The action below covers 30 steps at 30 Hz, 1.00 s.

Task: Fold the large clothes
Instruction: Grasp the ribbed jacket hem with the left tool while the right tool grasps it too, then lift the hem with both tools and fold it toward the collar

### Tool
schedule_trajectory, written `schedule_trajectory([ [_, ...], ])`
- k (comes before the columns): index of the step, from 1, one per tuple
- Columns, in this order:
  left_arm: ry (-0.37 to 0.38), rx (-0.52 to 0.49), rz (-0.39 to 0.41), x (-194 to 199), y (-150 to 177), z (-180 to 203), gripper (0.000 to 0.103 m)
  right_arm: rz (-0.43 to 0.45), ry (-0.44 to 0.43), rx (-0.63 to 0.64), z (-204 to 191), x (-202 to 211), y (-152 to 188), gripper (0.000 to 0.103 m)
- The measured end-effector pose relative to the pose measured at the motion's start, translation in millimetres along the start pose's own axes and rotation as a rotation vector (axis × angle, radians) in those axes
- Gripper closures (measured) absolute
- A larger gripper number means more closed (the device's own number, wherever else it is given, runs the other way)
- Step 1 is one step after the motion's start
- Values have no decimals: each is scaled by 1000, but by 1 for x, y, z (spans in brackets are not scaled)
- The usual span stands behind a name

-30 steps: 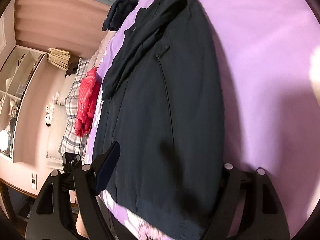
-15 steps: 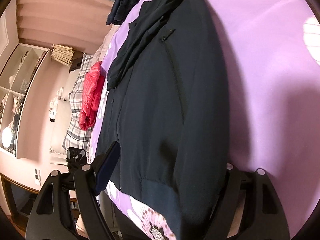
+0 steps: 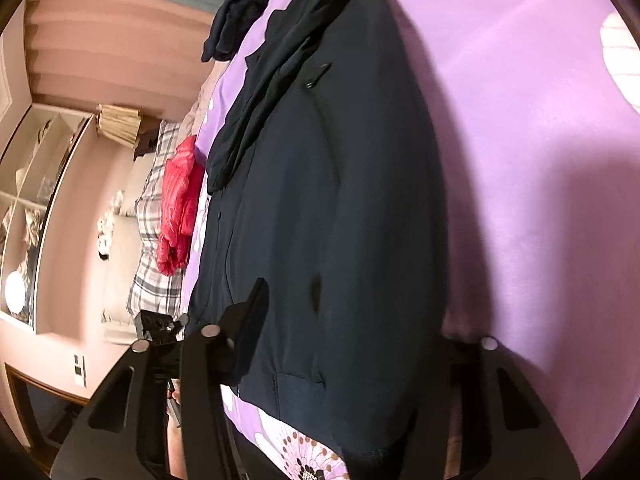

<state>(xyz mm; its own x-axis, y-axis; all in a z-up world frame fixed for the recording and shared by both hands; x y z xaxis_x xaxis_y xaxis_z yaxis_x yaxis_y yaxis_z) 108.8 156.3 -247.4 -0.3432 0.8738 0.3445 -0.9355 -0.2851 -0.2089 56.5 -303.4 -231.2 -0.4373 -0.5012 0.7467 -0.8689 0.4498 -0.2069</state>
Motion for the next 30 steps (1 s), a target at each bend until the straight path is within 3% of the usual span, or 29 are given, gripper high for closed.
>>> schedule_trajectory([
  [5,-38,30,17,-10,-5,-3,70,31,59,33,-8,-1,2,65],
  [11,-31,40,66,-7,-2,1,79,89,61,40,-13,8,6,86],
  [19,9,-102,118,9,-6,47,85,167,11,99,-40,28,8,90],
  [26,42,-216,102,12,2,83,90,222,-57,142,-62,49,12,90],
  [30,20,-175,86,11,1,69,90,220,-50,155,-65,49,14,90],
])
Point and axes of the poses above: each gripper's, at about its wrist camera, not at the fingertips, and x roughly against the way its jaws point, z to its right, y to its underside, the point moved 3 cm from there along -x, roughly the way its jaws point, and after that the axes turned 15 degrees about y, right-handed, at the moved point
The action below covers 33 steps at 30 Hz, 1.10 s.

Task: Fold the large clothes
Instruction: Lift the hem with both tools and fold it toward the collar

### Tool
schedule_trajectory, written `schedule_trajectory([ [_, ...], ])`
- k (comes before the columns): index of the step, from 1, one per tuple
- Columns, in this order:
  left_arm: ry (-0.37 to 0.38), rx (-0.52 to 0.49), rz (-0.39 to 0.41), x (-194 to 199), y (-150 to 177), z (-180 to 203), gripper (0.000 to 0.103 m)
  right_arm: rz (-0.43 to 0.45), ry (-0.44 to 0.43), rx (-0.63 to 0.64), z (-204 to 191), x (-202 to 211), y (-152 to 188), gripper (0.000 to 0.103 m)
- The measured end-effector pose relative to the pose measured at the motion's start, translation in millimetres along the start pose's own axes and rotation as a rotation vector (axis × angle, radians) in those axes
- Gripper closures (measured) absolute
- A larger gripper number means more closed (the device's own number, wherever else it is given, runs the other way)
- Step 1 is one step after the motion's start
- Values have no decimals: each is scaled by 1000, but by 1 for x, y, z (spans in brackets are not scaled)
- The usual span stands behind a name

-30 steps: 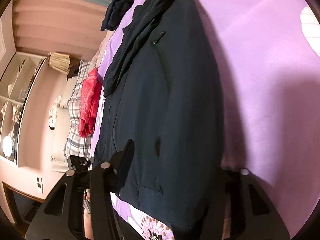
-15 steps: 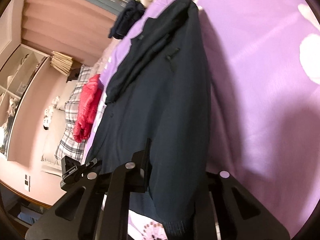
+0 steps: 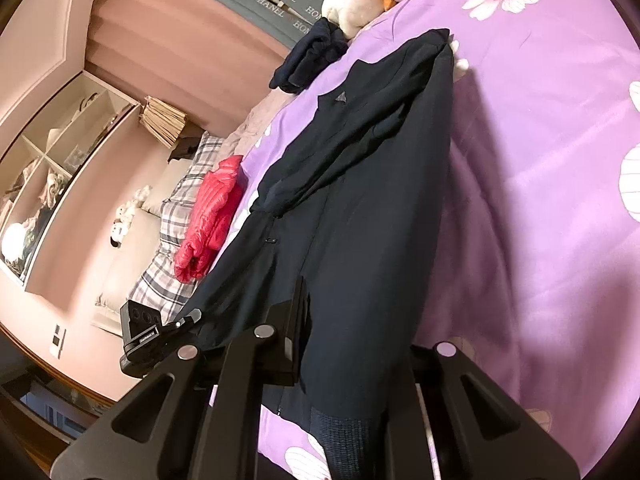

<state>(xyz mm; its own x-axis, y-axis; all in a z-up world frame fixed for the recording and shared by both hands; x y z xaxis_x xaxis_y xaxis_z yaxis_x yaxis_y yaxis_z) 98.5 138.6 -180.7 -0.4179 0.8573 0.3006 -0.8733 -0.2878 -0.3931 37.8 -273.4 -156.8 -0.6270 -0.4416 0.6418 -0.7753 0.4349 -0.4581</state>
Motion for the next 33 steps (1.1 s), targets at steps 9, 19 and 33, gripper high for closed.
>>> schedule_trajectory([
  [9,-26,165,17,14,7,-57,66,-38,-22,-92,22,-7,4,84],
  [19,43,229,30,14,21,-73,46,-81,-23,-126,38,-15,11,61],
  [33,50,74,51,8,17,-27,88,-43,82,-13,20,-8,21,90],
])
Point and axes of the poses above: each gripper's, at about its wrist camera, not at the fingertips, and x roughly against the way its jaws point, z to its right, y to its underside, the point moved 3 cm from there along -x, roughly the way its jaws point, and after that the axes turned 15 degrees about y, right-handed, at the moved point
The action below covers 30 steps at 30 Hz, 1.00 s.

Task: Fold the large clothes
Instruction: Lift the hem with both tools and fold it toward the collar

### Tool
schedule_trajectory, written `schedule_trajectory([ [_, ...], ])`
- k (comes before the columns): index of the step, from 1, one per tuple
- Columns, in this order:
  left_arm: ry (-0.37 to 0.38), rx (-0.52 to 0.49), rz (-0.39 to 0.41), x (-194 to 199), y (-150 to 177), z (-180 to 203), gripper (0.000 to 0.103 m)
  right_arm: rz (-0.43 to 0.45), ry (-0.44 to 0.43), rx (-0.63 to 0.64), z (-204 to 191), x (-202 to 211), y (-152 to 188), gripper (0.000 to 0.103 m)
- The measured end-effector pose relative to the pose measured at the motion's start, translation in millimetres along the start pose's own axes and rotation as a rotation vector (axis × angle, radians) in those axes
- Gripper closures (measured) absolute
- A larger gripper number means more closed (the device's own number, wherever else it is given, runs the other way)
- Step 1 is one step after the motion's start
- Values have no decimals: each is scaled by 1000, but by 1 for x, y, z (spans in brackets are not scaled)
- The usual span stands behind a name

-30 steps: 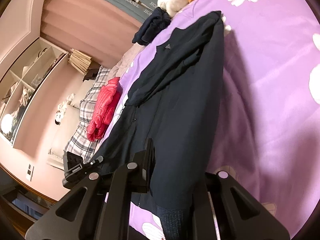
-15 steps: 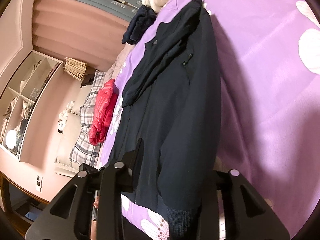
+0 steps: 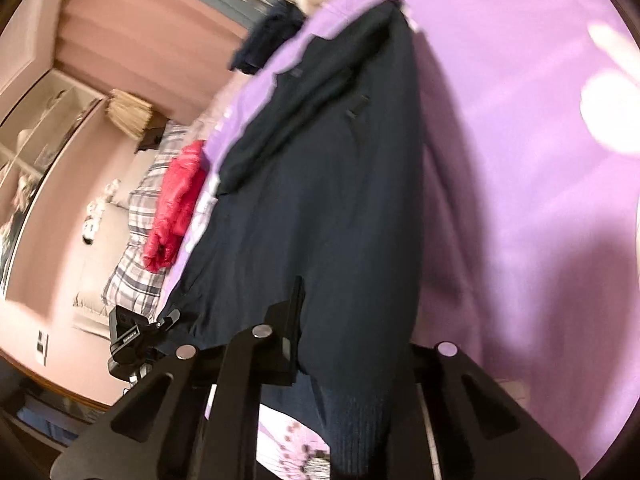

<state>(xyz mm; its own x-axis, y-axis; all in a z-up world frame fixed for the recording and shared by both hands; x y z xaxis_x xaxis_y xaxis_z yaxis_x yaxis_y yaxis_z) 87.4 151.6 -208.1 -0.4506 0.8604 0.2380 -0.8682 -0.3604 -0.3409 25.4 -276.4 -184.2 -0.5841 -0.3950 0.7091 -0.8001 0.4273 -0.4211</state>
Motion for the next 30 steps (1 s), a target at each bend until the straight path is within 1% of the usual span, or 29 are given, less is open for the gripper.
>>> schedule_trajectory([
  [4,28,-115,48,10,-11,37,93,70,-87,27,-26,20,-7,91],
  [8,51,-172,56,14,-17,58,93,109,-149,64,-47,34,-9,91],
  [12,76,-183,51,19,-15,63,93,121,-185,78,-58,45,-7,91],
  [17,108,-224,30,23,-3,81,93,134,-215,97,-60,63,-5,91],
  [21,131,-239,28,31,4,92,93,141,-238,109,-61,77,-4,91],
  [26,160,-248,28,40,14,103,93,141,-270,102,-58,91,3,91],
  [30,180,-260,23,49,26,111,93,148,-282,140,-63,106,11,91],
])
Point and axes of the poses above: each gripper's, at about its wrist camera, not at the fingertips, and x roughly against the way its jaws point, z to its right, y to its underside, the point moved 3 cm from there along -x, roughly the way its jaws point, and after that the axes turned 15 degrees about y, right-handed, at the moved point
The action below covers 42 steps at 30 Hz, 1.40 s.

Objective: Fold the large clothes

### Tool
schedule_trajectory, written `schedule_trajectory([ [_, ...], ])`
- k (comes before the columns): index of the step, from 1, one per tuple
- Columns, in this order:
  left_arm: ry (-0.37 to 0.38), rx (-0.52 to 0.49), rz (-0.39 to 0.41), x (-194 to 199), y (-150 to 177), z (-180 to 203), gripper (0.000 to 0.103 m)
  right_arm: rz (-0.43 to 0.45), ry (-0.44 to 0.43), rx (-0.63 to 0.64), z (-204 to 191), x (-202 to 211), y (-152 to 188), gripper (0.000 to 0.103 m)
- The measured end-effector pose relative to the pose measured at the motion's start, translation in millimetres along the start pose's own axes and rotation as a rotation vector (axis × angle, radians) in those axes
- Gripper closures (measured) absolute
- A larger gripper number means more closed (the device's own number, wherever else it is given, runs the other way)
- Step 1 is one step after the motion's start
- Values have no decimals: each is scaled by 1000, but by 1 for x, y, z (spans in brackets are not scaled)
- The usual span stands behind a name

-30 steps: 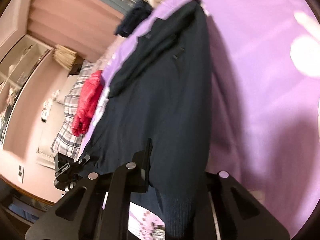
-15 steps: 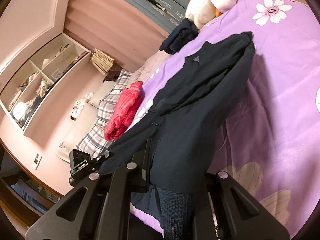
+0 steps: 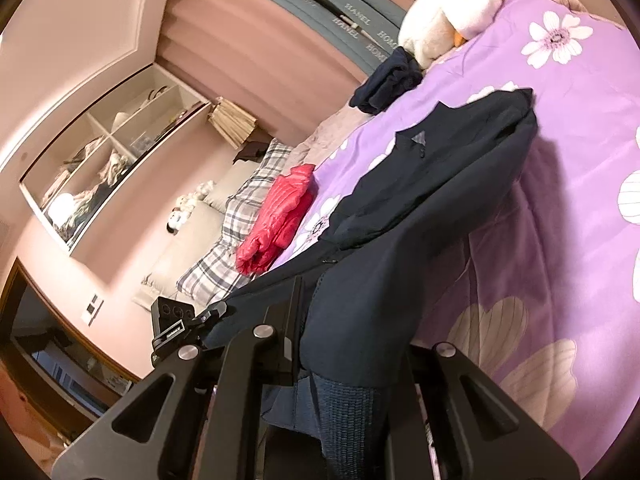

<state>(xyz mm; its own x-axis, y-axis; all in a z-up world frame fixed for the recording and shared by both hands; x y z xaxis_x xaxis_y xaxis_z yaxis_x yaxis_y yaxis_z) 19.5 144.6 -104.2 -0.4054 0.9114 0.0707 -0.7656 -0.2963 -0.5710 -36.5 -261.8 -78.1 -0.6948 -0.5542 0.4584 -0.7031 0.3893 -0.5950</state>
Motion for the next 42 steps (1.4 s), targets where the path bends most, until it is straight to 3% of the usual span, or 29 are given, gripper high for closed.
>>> schedule_trajectory([
  [12,75,-30,36,31,37,45,93,31,-74,133,-30,50,23,91],
  [19,123,-87,60,49,44,84,93,87,-210,179,-54,84,26,91],
  [25,163,-149,54,46,39,107,93,143,-264,220,-63,100,19,91],
  [42,63,-140,50,23,4,74,93,148,-159,161,-39,59,-9,89],
])
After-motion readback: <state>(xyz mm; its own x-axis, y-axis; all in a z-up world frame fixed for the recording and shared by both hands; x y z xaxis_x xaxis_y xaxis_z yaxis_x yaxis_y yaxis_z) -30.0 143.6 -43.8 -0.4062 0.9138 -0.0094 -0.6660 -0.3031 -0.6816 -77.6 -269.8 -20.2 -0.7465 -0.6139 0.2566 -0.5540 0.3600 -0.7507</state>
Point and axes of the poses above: each gripper's, at about its wrist camera, not at the fingertips, and x roughly against the way its jaws point, z to its right, y to its underside, the point moved 3 cm from there along -x, roughly the way its jaws point, and after that the axes turned 15 degrees about y, right-handed, at the moved point
